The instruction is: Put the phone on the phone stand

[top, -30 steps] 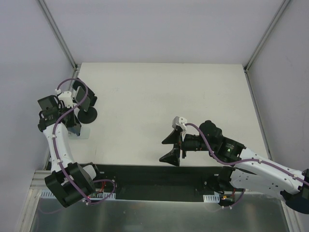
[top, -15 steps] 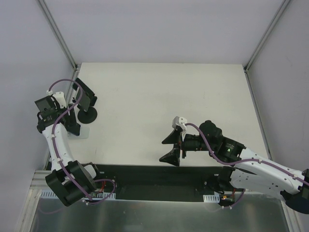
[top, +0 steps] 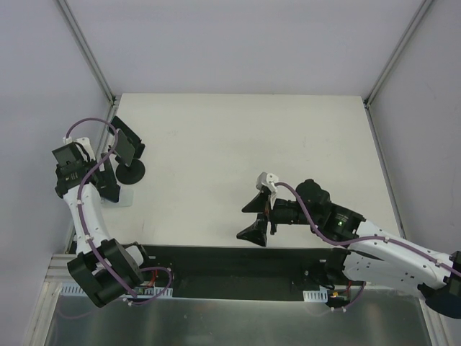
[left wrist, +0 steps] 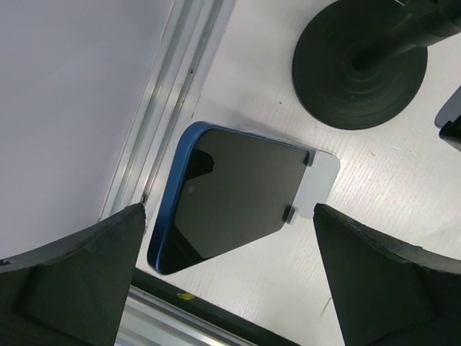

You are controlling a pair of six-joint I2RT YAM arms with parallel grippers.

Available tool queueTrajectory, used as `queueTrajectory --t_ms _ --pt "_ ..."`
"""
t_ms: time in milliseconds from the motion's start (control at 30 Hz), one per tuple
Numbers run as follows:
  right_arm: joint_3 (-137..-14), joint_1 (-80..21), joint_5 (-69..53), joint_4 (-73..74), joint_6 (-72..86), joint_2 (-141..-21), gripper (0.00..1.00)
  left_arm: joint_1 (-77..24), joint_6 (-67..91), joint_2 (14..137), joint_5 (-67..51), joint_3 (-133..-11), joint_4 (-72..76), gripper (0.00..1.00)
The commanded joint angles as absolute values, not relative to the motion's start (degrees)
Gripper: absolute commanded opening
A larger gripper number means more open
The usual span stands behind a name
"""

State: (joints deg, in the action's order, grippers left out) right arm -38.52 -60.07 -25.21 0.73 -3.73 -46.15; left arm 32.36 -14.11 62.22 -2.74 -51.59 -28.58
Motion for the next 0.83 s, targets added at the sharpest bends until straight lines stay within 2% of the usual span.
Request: queueTrajectory --t_ms 0,200,333,433,600,633,700,733,800 --pt "-38.67 -59.15 -21.19 1.22 -3.78 -46.84 0.96 32.87 -6.69 57.85 3.41 -54.31 -29.35 0.99" --pt "-41.56 -55.64 -11.45 8.33 -1.15 -49.48 0.99 31.82 2.97 51.25 5.71 -57.91 -33.04 0.99" --pt "-44.03 -47.50 -1.51 17.65 1.84 -50.10 1.00 26.74 6.32 47.65 6.15 -62.57 -36.30 0.99" --pt "-45.09 -42.91 3.57 23.28 0.81 -48.61 0.96 15.59 9.56 45.00 6.85 -65.38 -36.21 0.99" --pt "-46.84 -40.96 9.30 28.21 -2.90 -41.15 0.96 -4.35 13.27 46.92 9.05 -69.86 -34.82 0.99" --pt "-47.63 -40.87 11.58 28.73 -2.99 -37.65 0.97 -12.23 12.92 47.63 9.92 -70.48 -34.28 0.99" --pt "-49.38 -40.78 12.65 28.48 -4.13 -34.03 0.96 -20.70 12.14 49.91 15.89 -72.67 -32.01 0.99" --pt "-50.35 -40.78 15.88 28.74 -4.22 -31.40 0.96 -30.14 10.39 50.79 18.08 -73.56 -31.12 0.99" --pt "-53.25 -40.78 21.59 29.00 -4.22 -29.63 0.96 -38.63 7.84 54.21 20.73 -77.58 -29.19 0.99"
